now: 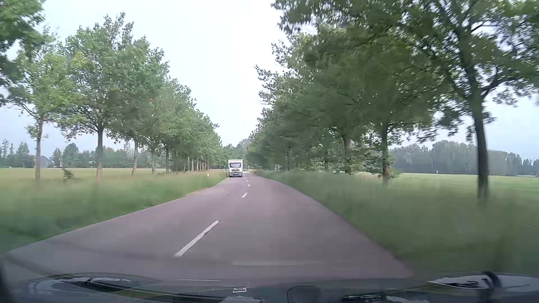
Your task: Follow the waypoints while adhering to traffic rules and regulations
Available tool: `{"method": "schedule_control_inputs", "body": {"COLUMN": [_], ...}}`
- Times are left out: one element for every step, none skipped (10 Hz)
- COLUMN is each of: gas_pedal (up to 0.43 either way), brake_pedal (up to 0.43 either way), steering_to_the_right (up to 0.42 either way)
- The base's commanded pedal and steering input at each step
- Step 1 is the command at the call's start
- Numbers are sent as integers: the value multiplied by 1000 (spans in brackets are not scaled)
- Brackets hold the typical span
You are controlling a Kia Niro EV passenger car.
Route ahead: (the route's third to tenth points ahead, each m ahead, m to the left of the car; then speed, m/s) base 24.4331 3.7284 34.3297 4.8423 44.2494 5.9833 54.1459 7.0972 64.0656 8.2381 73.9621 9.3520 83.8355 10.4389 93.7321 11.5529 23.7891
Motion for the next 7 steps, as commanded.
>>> {"method": "schedule_control_inputs", "body": {"gas_pedal": [280,280,280,280,280,280,280], "brake_pedal": [0,0,0,0,0,0,0], "steering_to_the_right": [-19,-19,-19,-18,-17,-16,-16]}}
